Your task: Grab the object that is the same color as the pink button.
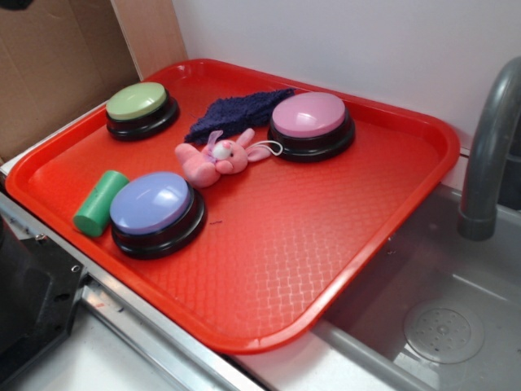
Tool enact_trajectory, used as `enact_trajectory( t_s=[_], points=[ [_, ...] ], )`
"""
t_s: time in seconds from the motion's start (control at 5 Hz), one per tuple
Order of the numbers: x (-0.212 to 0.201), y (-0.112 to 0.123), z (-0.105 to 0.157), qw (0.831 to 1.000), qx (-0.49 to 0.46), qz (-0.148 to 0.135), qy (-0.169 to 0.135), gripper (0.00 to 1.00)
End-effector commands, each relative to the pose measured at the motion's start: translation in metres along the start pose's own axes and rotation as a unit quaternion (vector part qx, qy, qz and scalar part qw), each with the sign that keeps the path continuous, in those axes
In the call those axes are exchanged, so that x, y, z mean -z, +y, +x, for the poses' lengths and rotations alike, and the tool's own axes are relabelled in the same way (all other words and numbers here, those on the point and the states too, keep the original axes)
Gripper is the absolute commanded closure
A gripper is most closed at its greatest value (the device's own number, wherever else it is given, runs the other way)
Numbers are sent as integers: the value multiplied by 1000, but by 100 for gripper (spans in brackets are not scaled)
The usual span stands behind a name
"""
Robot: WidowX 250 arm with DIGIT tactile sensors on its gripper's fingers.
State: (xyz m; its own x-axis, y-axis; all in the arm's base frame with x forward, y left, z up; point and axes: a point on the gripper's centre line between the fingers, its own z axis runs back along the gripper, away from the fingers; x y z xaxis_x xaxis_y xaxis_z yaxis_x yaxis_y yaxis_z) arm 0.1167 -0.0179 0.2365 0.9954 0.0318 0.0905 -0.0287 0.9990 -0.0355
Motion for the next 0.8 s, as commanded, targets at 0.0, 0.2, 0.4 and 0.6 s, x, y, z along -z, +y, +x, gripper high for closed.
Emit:
enact_trajectory(
  t_s=[0.0,0.2,0.4,0.6],
  points=[
    [0,0,0,1000,0,0,0,0],
    [22,2,16,1000,22,-9,5,0],
    [46,-2,37,999,53,-6,9,0],
    [77,-3,57,995,94,-3,26,0]
  ],
)
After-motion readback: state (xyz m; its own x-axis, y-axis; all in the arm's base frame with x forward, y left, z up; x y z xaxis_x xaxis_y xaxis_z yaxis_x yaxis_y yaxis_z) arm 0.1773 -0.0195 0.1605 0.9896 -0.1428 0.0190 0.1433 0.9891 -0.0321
